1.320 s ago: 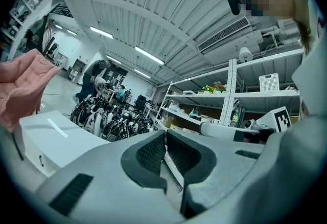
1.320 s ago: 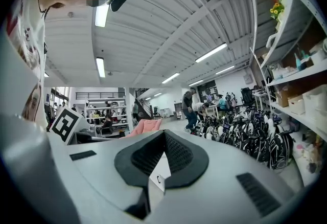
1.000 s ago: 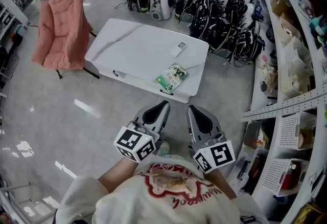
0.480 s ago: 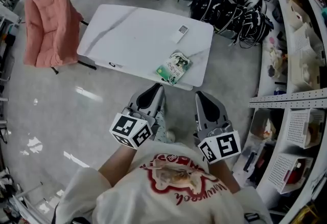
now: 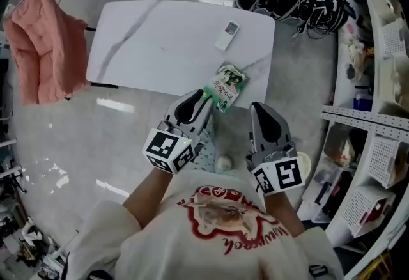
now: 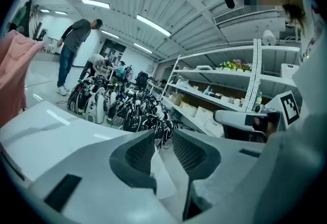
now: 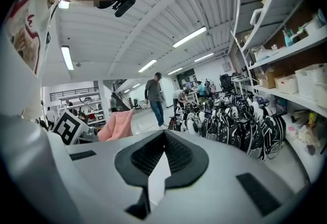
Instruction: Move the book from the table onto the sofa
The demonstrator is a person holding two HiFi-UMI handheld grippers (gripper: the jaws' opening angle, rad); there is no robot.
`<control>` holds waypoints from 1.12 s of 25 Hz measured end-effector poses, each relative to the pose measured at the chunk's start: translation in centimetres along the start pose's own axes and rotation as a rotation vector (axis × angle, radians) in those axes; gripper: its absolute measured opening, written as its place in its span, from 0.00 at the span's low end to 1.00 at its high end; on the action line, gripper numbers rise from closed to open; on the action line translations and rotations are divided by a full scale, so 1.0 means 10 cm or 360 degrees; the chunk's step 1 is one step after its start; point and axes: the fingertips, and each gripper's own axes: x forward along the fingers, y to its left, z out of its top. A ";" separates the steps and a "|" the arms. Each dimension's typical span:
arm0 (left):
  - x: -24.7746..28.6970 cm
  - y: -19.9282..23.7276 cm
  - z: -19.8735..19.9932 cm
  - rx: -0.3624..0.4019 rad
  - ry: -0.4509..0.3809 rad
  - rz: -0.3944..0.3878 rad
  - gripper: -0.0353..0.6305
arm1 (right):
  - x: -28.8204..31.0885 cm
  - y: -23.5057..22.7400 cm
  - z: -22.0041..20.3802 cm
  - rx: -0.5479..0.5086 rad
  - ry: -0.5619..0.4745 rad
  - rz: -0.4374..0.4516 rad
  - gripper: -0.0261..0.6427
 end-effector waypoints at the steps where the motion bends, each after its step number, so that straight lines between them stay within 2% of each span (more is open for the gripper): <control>1: 0.09 0.09 -0.01 -0.0003 0.0030 -0.0010 0.19 | 0.10 -0.06 -0.04 0.0009 0.0014 -0.0023 0.04; 10: 0.65 0.71 -0.25 -0.0037 0.0257 -0.0075 0.24 | 0.66 -0.47 -0.40 0.0113 0.0140 -0.0194 0.04; 16: 0.87 0.93 -0.64 -0.0072 0.0397 -0.0092 0.29 | 0.85 -0.56 -0.80 0.0212 0.0238 -0.0195 0.04; 20: 0.95 1.11 -1.13 -0.0131 0.0537 -0.0083 0.47 | 0.85 -0.65 -1.27 0.0341 0.0308 -0.0226 0.18; 23: 1.01 1.25 -1.48 -0.0166 0.0634 -0.0063 0.48 | 0.84 -0.72 -1.66 0.0439 0.0391 -0.0271 0.25; 28: 1.16 1.39 -2.03 -0.0152 0.0771 -0.0075 0.49 | 0.81 -0.84 -2.39 0.0633 0.0541 -0.0362 0.35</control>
